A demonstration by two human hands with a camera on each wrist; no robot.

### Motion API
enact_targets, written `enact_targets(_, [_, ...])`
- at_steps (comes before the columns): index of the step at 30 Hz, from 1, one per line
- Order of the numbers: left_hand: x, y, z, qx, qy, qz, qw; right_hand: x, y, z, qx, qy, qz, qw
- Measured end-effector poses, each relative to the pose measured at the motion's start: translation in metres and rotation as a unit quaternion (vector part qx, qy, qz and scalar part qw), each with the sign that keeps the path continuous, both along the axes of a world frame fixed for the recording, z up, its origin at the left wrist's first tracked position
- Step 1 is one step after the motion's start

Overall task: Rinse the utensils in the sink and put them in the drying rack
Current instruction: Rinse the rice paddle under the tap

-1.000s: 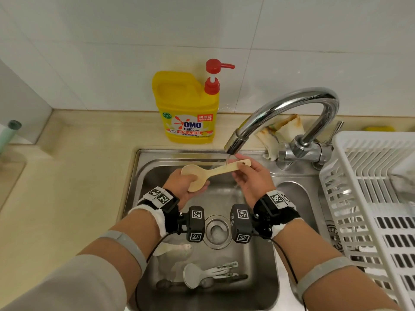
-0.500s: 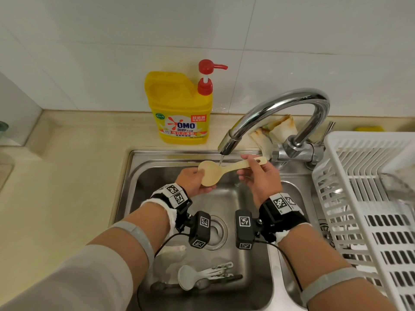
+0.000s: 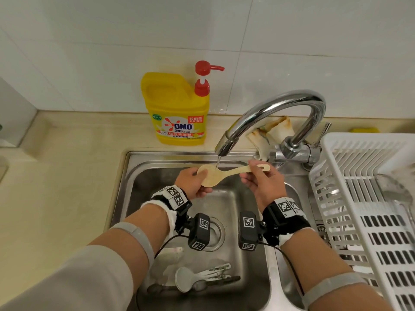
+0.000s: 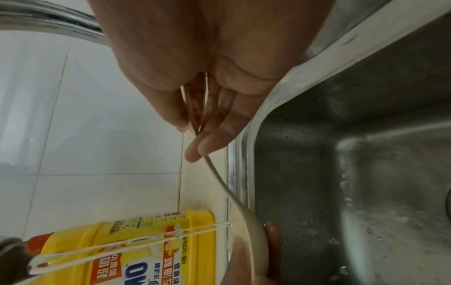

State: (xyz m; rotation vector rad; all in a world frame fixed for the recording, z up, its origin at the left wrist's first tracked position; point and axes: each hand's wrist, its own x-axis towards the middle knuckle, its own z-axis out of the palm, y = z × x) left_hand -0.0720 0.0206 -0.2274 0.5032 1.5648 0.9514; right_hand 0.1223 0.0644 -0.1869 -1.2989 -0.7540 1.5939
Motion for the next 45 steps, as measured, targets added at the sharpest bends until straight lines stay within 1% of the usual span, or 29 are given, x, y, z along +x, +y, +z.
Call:
enact_targets(4, [-0.007,0.000,0.005,-0.005,0.005,0.010,1.000,0.000,-0.003,-0.010,0.005,-0.021,0.002,1.000])
enact_targets(7, [-0.015,-0.002,0.007,-0.009,-0.004,0.008,1.000,-0.001,-0.005,-0.015,-0.035,-0.050,0.040,0.997])
enact_targets(9, [-0.021,-0.005,0.005,-0.001,0.017,-0.005,1.000,0.000,-0.004,-0.023,-0.054,-0.110,0.071,0.990])
enact_targets(10, [-0.024,-0.007,0.004,0.007,0.039,-0.015,0.999,0.001,-0.002,-0.027,-0.046,-0.173,0.097,0.979])
enact_targets(11, [-0.026,-0.009,0.004,0.014,0.066,-0.025,0.997,0.002,-0.001,-0.030,-0.025,-0.257,0.143,0.955])
enact_targets(12, [-0.029,-0.012,0.005,0.024,0.095,-0.035,0.995,0.003,0.000,-0.032,0.000,-0.334,0.201,0.921])
enact_targets(13, [-0.031,-0.014,0.006,0.032,0.124,-0.045,0.991,0.002,0.000,-0.031,0.023,-0.386,0.265,0.883])
enact_targets(15, [-0.034,-0.018,0.007,0.050,0.182,-0.067,0.980,-0.005,-0.003,-0.024,0.051,-0.440,0.365,0.819])
enact_targets(16, [-0.036,-0.020,0.008,0.058,0.211,-0.080,0.973,-0.009,-0.004,-0.022,0.061,-0.451,0.398,0.797])
enact_targets(17, [-0.037,-0.022,0.011,0.064,0.238,-0.096,0.964,-0.014,-0.006,-0.018,0.070,-0.456,0.421,0.781])
enact_targets(19, [-0.037,-0.026,0.017,0.085,0.280,-0.119,0.949,-0.023,-0.011,-0.010,0.089,-0.449,0.458,0.762])
enact_targets(21, [-0.036,-0.031,0.027,0.118,0.290,-0.122,0.942,-0.026,-0.016,-0.005,0.113,-0.436,0.481,0.752])
enact_targets(23, [-0.033,-0.037,0.037,0.147,0.275,-0.116,0.943,-0.025,-0.021,0.001,0.131,-0.408,0.484,0.763])
enact_targets(26, [-0.027,-0.043,0.052,0.178,0.232,-0.100,0.951,-0.015,-0.033,0.012,0.154,-0.364,0.467,0.791])
enact_targets(28, [-0.019,-0.046,0.061,0.197,0.212,-0.096,0.952,-0.005,-0.042,0.024,0.167,-0.345,0.442,0.811])
enact_targets(31, [0.002,-0.048,0.070,0.181,0.153,-0.081,0.968,0.016,-0.050,0.048,0.169,-0.350,0.401,0.830])
enact_targets(33, [0.018,-0.047,0.071,0.160,0.155,-0.102,0.970,0.037,-0.053,0.071,0.168,-0.361,0.376,0.837])
enact_targets(37, [0.054,-0.041,0.070,0.149,0.194,-0.172,0.954,0.093,-0.053,0.120,0.165,-0.388,0.330,0.845])
enact_targets(39, [0.073,-0.037,0.073,0.154,0.190,-0.204,0.948,0.128,-0.048,0.136,0.148,-0.398,0.271,0.864])
enact_targets(40, [0.081,-0.035,0.075,0.157,0.185,-0.216,0.946,0.146,-0.043,0.142,0.142,-0.409,0.233,0.871])
enact_targets(42, [0.097,-0.029,0.078,0.163,0.186,-0.241,0.939,0.185,-0.029,0.145,0.121,-0.447,0.161,0.872])
enact_targets(45, [0.115,-0.017,0.081,0.165,0.201,-0.275,0.926,0.237,-0.011,0.133,0.051,-0.479,0.105,0.870])
